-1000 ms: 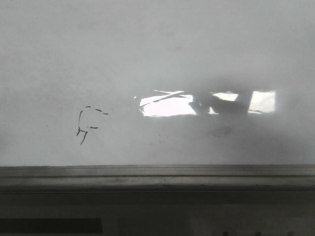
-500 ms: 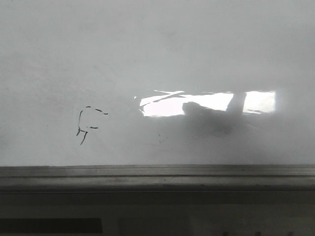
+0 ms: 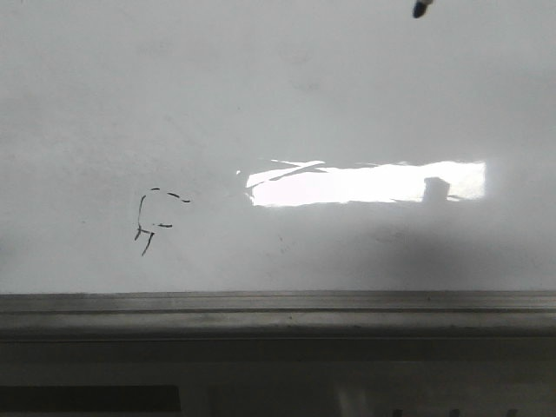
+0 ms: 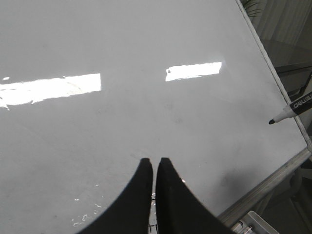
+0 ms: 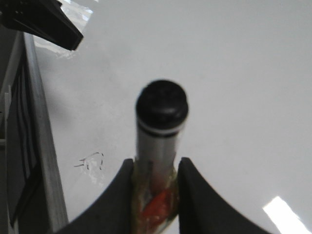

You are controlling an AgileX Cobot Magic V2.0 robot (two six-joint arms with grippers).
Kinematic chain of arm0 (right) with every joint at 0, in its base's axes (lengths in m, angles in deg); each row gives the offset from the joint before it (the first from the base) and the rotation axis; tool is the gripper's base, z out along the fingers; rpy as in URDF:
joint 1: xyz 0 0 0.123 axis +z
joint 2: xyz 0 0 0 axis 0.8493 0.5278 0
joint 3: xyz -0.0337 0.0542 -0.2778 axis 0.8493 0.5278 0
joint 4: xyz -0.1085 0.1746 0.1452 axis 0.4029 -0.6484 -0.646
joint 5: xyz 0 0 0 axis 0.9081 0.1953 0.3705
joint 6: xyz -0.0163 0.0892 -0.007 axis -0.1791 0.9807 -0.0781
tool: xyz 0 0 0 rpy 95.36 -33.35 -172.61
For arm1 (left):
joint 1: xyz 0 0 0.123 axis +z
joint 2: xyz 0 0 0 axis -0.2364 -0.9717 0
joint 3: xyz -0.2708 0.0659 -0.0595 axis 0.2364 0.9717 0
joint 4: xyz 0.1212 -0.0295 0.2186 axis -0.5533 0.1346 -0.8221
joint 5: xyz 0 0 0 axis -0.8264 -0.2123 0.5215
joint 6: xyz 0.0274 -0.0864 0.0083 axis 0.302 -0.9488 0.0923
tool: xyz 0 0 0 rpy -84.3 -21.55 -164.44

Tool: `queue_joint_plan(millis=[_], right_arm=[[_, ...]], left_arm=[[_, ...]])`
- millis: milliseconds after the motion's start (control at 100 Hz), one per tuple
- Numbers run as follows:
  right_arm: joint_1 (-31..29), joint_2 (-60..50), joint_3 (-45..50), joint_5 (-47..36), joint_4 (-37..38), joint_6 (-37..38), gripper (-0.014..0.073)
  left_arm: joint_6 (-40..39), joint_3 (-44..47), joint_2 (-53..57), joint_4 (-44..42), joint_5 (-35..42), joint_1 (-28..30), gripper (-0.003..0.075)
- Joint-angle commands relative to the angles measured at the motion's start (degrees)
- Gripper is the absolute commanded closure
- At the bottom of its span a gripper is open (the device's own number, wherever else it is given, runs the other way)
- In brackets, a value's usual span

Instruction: Write number 6 on whiteboard

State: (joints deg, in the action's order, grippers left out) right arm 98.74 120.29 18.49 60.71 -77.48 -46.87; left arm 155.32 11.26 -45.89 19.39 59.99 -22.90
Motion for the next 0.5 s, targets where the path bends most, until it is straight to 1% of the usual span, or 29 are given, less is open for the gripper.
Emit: queue_joint_plan(millis=[0, 10, 30, 60, 70, 110, 120, 130, 160, 200, 230, 320, 490], right_arm=[[0.88, -1.31, -1.58, -7.1, 20.37, 20.14, 0.0636], [0.9, -1.44, -1.58, -8.0, 22.02, 23.88, 0.0636], [1.24, -1.59, -1.58, -8.94, 26.68, 27.56, 0.0636], [1.62, -1.68, -1.58, -11.52, 32.55, 36.58, 0.0636], [1.65, -1.68, -1.58, -11.82, 35.28, 38.33, 0.0636], [2.05, -1.68, -1.58, -15.2, 41.29, 48.09, 0.0636], [2.02, -1.68, -1.58, -15.68, 43.27, 49.52, 0.0636], [2.13, -1.68, -1.58, -16.66, 44.16, 52.2, 0.0636], [2.12, -1.39, -1.42, -18.68, 47.1, 56.88, 0.0636], [2.12, -0.95, -1.19, -21.74, 49.68, 61.66, 0.0636], [2.12, -0.75, -0.63, -23.8, 50.07, 63.01, 0.0636], [2.12, 0.18, 0.38, -28.17, 48.45, 63.13, 0.0636], [2.01, 0.18, 1.26, -28.22, 48.45, 63.13, 0.0636]], left_arm=[[-0.38, -1.53, -0.2, 0.99, -0.23, -0.07, 0.0741], [-0.38, -1.53, -0.2, 0.99, -0.23, -0.07, 0.0741], [-0.38, -1.53, -0.2, 0.99, -0.23, -0.07, 0.0741], [-0.38, -1.53, -0.2, 0.99, -0.23, -0.07, 0.0741], [-0.38, -1.53, -0.2, 0.99, -0.23, -0.07, 0.0741], [-0.38, -1.53, -0.2, 0.99, -0.23, -0.07, 0.0741], [-0.38, -1.53, -0.2, 0.99, -0.23, -0.07, 0.0741], [-0.38, -1.53, -0.2, 0.99, -0.23, -0.07, 0.0741], [-0.38, -1.53, -0.2, 0.99, -0.23, -0.07, 0.0741], [-0.38, -1.53, -0.2, 0.99, -0.23, -0.07, 0.0741], [-0.38, -1.53, -0.2, 0.99, -0.23, -0.07, 0.0741], [-0.38, -1.53, -0.2, 0.99, -0.23, -0.07, 0.0741], [-0.38, -1.53, -0.2, 0.99, -0.33, -0.07, 0.0741]])
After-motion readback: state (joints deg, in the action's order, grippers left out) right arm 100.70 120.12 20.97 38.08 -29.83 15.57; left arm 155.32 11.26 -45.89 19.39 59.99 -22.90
